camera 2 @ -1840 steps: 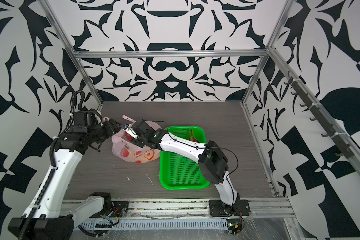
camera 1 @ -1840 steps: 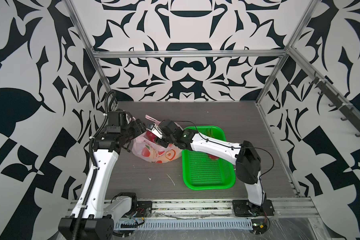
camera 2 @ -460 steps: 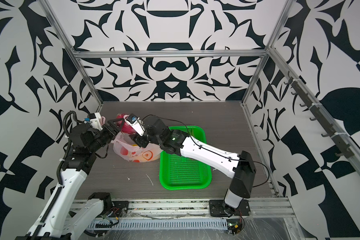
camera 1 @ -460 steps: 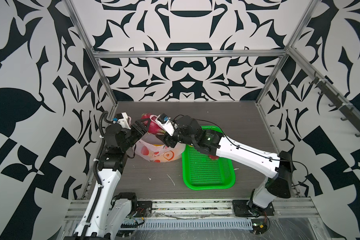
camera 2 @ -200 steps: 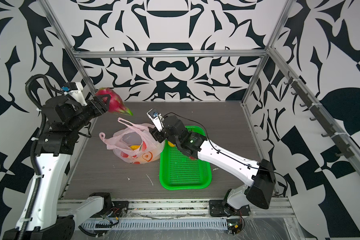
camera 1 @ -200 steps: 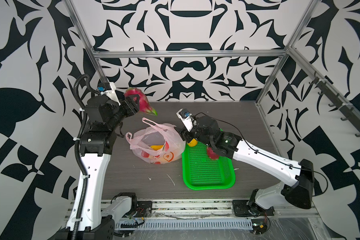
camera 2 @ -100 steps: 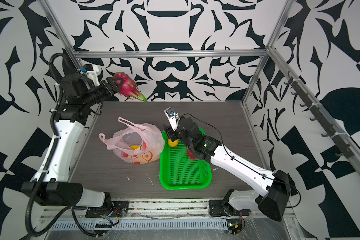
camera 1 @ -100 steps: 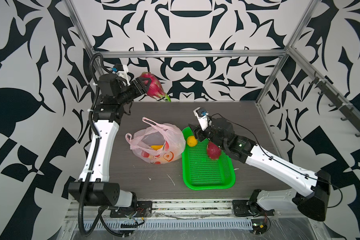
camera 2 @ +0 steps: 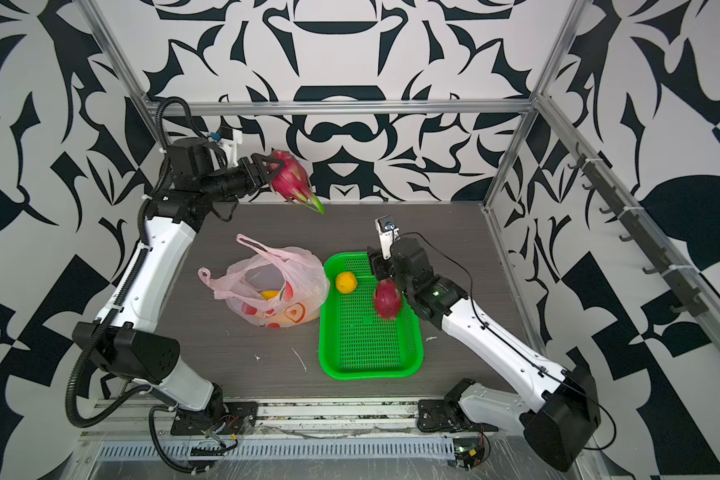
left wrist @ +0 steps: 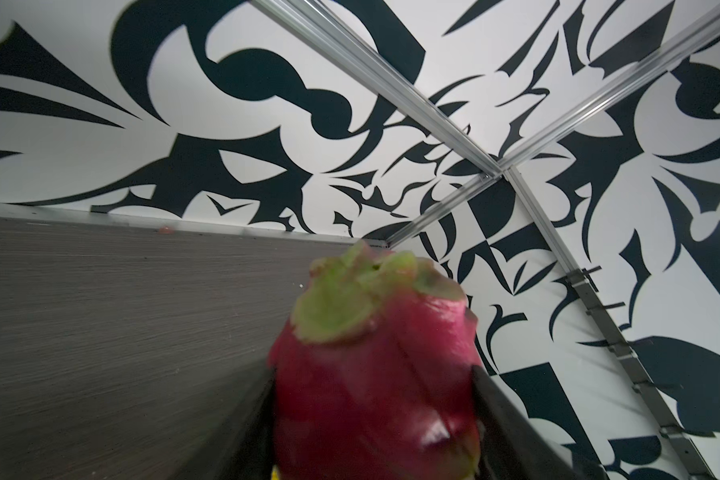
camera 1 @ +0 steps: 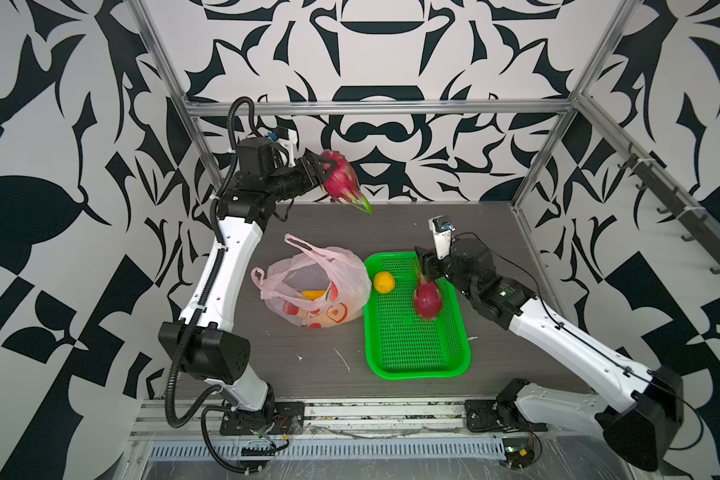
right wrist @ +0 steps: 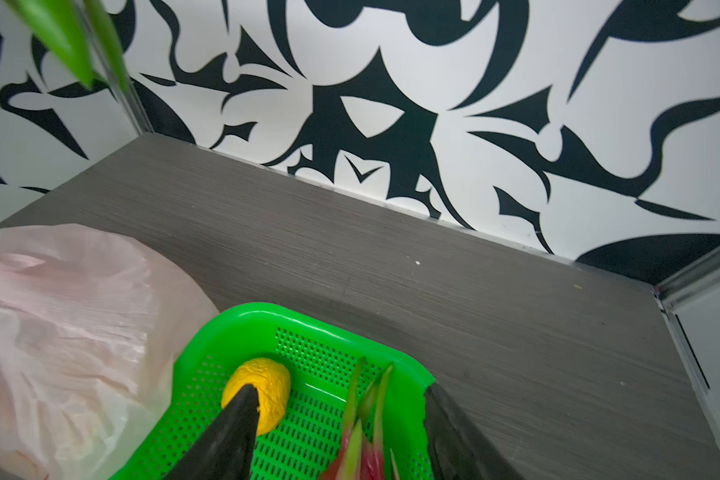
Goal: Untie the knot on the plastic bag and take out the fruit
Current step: 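Carry the dragon fruit with the left gripper and lower it into the green basket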
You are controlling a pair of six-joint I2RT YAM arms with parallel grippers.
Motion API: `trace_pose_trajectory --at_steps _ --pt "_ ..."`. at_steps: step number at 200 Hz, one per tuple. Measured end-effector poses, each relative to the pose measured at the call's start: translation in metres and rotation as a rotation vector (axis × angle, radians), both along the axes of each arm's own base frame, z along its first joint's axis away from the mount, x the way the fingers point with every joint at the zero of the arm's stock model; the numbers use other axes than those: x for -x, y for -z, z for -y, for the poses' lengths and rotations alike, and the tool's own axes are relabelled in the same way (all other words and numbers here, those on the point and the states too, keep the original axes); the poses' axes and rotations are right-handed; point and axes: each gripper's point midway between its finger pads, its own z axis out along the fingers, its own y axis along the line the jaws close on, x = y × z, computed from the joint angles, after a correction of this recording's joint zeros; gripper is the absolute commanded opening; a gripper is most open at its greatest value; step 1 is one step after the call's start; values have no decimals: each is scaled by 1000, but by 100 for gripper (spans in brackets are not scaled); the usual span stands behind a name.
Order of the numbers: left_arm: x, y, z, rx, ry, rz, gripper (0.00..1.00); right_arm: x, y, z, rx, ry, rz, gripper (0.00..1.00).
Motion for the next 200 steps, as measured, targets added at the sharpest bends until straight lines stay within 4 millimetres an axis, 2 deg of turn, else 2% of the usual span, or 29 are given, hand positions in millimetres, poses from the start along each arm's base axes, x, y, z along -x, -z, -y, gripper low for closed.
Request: trace_pose_trajectory --at_steps 28,59,127,167,200 --pt "4 13 24 -22 58 -46 51 -4 10 22 -10 57 -22 66" --pt "11 37 50 -56 119 -117 51 -3 17 42 -15 104 -39 66" --pt "37 95 105 -140 254 -294 50 -6 29 58 -17 136 -69 66" --pt "64 150 145 -227 346 -451 49 -6 39 65 -8 154 -87 66" --pt "89 194 170 -319 395 -566 49 -2 39 72 -8 167 -84 66"
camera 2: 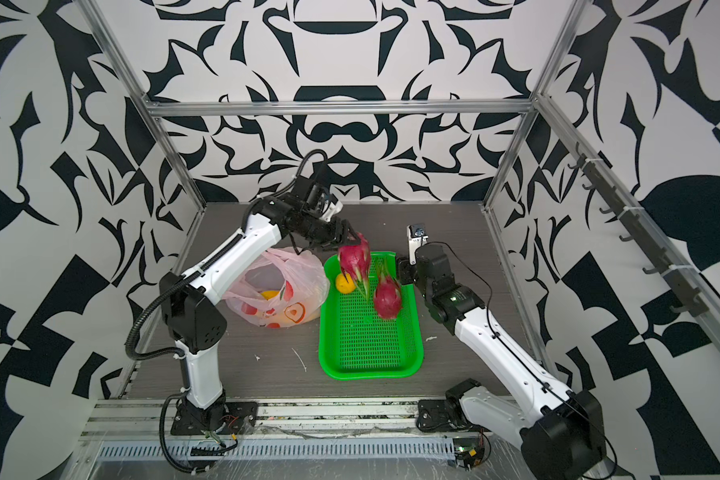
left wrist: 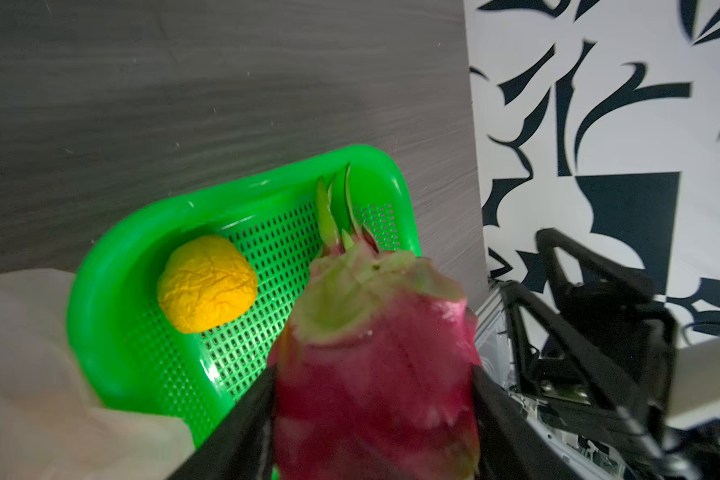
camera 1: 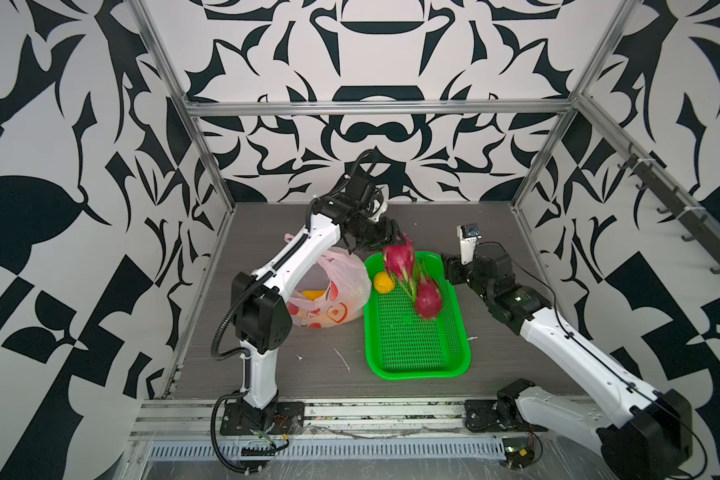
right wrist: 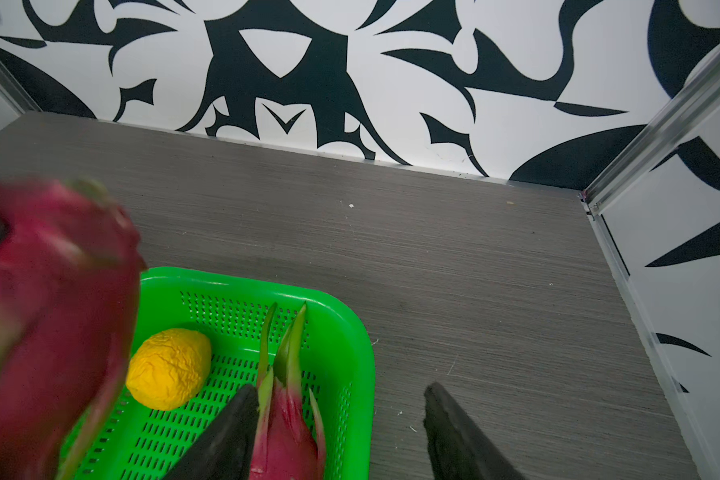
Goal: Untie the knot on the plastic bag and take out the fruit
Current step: 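Carry the dragon fruit with the left gripper and lower it into the green basket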
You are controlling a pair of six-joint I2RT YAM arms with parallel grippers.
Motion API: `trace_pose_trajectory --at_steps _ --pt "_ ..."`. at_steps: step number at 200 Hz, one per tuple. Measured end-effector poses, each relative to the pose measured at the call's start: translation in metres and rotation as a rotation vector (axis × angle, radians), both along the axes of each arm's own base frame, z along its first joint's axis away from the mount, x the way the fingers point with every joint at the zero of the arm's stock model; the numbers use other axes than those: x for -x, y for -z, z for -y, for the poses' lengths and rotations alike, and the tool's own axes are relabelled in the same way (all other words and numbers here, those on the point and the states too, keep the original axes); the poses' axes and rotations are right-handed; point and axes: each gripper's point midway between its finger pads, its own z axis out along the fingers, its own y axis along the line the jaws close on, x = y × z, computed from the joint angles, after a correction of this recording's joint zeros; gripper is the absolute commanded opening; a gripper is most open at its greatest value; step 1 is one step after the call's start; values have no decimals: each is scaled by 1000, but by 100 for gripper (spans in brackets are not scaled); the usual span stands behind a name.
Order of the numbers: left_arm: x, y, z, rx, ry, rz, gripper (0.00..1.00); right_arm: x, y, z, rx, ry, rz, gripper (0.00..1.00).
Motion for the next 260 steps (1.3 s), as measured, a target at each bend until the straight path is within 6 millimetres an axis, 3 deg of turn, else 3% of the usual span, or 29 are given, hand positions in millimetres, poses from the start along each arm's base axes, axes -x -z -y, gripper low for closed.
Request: trace_pose_trajectory --at_steps 53,113,183,219,260 --pt "40 49 17 -142 42 -79 48 4 -5 7 5 16 23 66" --pt "69 103 22 -314 41 -132 49 12 -3 13 4 24 33 66" --pt "84 137 15 -428 10 -156 51 20 7 17 4 28 23 66" --pt "85 153 13 -462 -1 -174 59 19 8 17 4 27 21 66" --pt "83 160 12 -473 -14 -180 78 18 13 15 8 19 5 66"
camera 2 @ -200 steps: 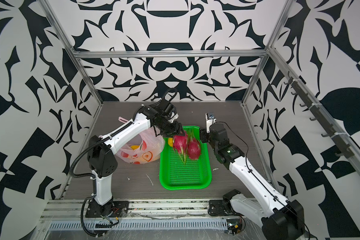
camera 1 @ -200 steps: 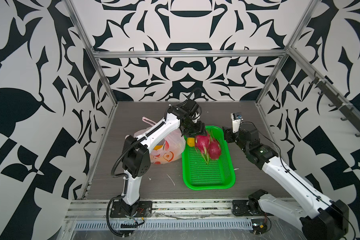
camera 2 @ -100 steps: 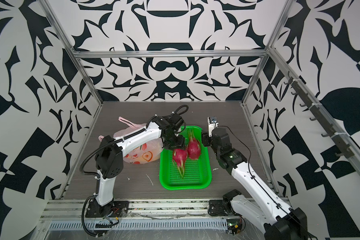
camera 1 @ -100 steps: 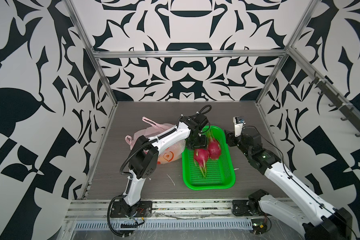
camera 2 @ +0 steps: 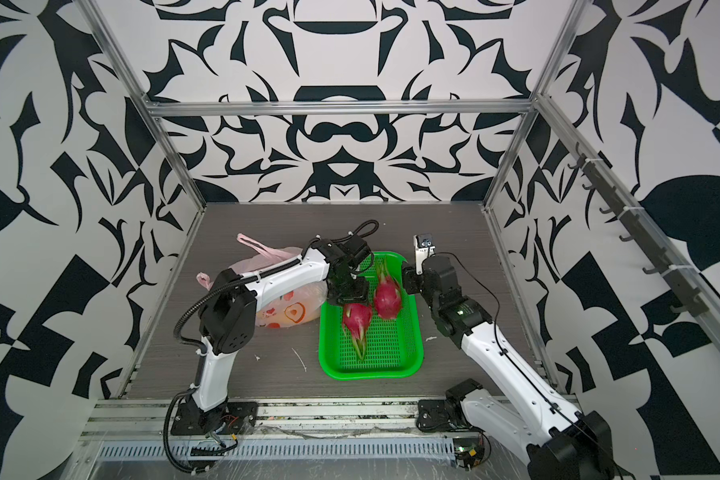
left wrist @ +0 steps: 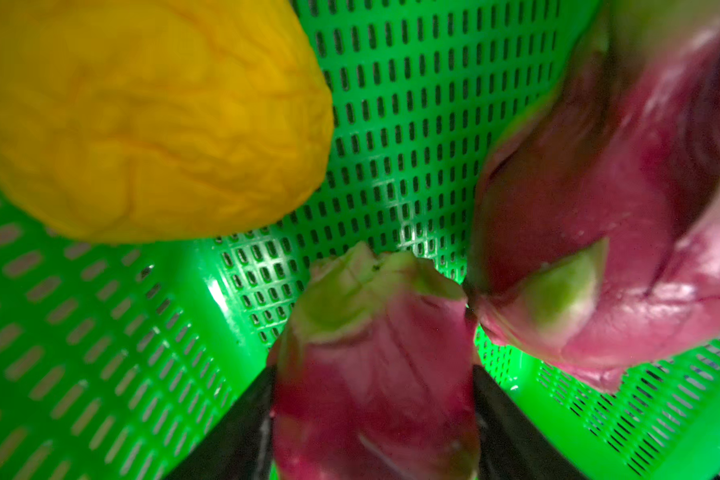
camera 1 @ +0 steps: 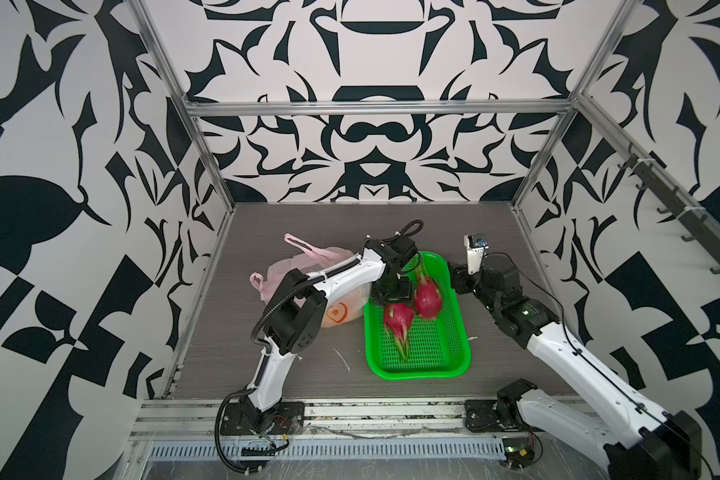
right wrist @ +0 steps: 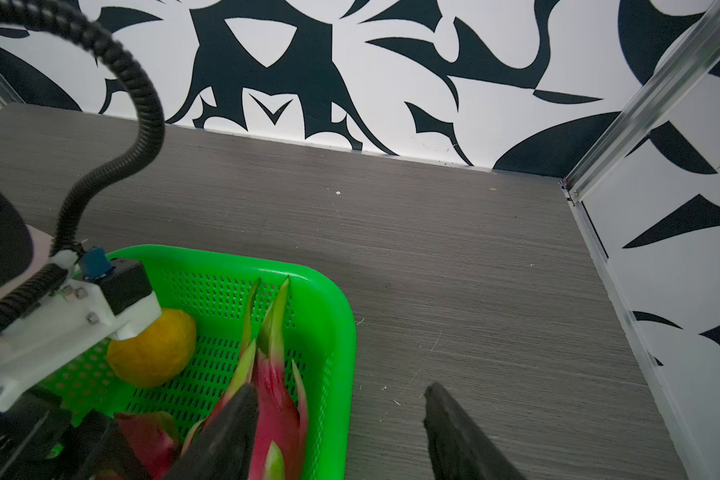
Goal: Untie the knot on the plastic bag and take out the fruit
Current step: 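Carry the dragon fruit with the left gripper and lower it into the green basket, then open the left gripper and lift it away from the basket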
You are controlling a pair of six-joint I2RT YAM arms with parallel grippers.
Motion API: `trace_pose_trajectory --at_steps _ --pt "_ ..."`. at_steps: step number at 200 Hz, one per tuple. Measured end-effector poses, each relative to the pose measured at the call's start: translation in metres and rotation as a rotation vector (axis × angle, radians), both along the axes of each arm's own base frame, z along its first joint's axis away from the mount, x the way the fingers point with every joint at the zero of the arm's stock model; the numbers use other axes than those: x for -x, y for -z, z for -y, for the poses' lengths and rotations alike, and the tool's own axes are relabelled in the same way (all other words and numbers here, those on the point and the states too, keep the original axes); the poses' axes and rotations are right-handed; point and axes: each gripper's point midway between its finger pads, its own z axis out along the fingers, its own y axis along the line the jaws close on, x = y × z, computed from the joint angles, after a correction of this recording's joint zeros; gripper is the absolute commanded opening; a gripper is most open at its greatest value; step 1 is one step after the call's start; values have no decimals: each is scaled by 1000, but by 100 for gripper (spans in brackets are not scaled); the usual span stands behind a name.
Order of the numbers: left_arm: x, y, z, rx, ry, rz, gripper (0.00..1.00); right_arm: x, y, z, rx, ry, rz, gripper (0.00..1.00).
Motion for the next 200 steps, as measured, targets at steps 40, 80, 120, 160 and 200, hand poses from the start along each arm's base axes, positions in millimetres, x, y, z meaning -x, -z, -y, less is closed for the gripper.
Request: trace_pose_trajectory --at_steps 40,80,120,160,200 --pt "-1 3 -1 -2 -17 1 96 0 0 -1 -4 -7 0 67" --pt "-2 3 -1 -8 -27 4 100 0 0 -2 -9 -13 1 67" --pt "-10 -16 1 -1 -33 43 99 1 0 -6 -18 -34 -4 67" --pt "-27 -86 1 63 -46 193 99 2 2 -10 -28 -53 -15 66" --pt "-36 -181 -21 151 -73 366 93 6 -5 -18 -59 -94 -36 63"
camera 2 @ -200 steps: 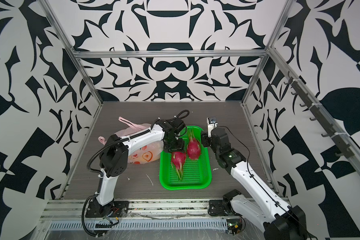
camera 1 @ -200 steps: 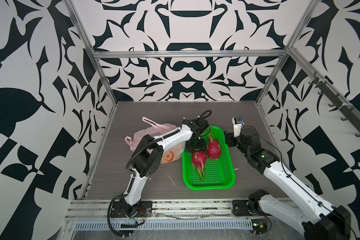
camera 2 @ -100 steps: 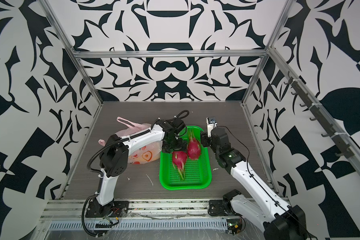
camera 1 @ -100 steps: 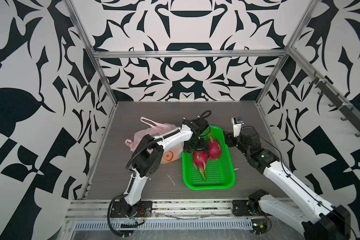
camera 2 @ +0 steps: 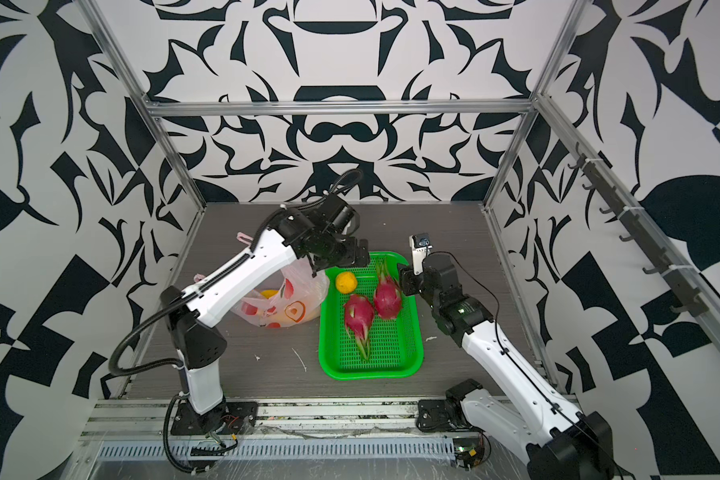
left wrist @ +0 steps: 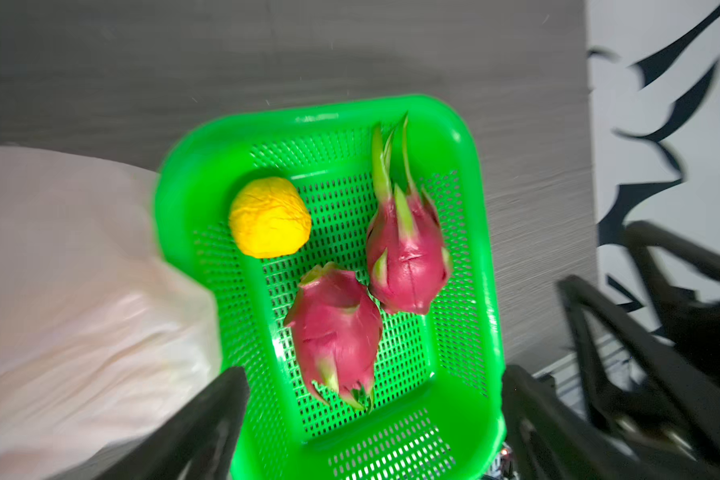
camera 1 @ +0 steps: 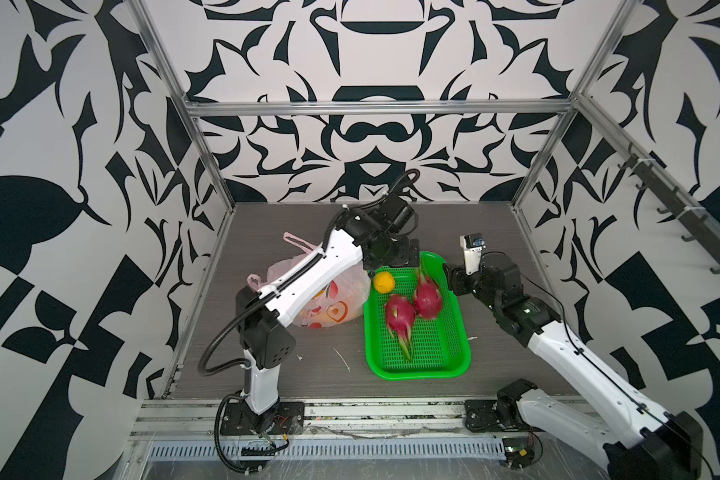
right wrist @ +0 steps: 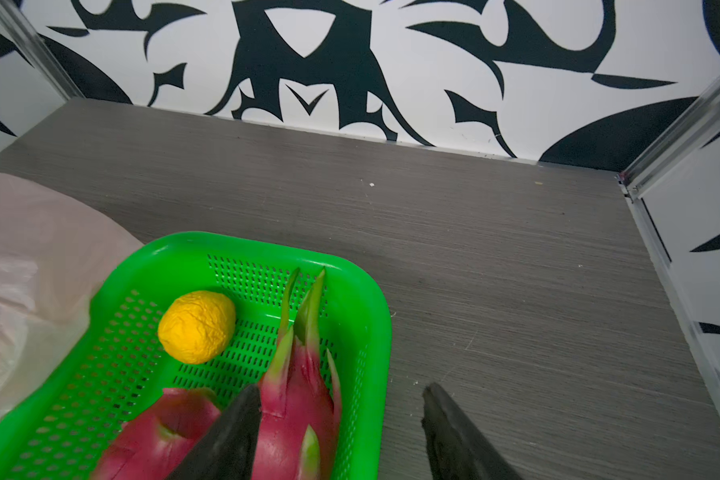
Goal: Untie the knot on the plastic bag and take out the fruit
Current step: 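Open the left gripper and lift it away from the basket, then grasp the pink bag handle with the left gripper while right moves toward the bag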
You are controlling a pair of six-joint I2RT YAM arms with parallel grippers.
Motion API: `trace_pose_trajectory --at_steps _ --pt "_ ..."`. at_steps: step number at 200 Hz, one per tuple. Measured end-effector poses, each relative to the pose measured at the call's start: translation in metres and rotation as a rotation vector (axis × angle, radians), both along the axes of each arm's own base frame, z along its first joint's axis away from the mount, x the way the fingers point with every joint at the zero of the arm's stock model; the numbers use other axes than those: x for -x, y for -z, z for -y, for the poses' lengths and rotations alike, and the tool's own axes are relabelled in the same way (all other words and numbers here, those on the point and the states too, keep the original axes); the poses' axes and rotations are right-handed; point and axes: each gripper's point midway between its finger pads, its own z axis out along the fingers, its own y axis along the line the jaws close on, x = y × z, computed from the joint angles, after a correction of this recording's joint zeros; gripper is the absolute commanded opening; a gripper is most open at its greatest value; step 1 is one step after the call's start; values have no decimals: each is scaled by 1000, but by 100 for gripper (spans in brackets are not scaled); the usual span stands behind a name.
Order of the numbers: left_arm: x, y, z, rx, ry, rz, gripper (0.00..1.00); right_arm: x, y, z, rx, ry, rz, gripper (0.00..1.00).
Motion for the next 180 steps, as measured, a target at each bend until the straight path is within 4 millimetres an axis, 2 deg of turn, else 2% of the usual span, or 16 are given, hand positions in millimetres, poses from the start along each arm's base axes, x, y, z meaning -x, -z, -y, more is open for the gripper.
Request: trace_pose_trajectory --at_steps 11,31,53,80,94,115,139,157,180 --pt "2 -18 -15 0 -14 33 91 0 -8 -4 -16 -14 6 61" --pt "10 -48 -57 -9 -72 80 89 2 -26 -14 -37 -49 19 59" --pt "28 -76 -121 -9 -170 118 87 8 -43 -41 -31 -121 20 58" --pt "59 -89 -201 -29 -319 134 87 19 -58 -89 11 -240 14 56" --pt "77 -88 -231 -59 -372 138 88 24 -63 -111 28 -297 7 55" --pt "98 -80 -255 -123 -399 123 87 29 -68 -135 53 -355 -12 53" --pt "107 -62 -268 -213 -392 84 88 36 -70 -156 76 -403 -33 52" --pt "103 -49 -270 -286 -360 55 91 42 -67 -168 86 -431 -43 52" --pt "87 -37 -268 -359 -300 39 93 49 -61 -175 91 -451 -65 52"
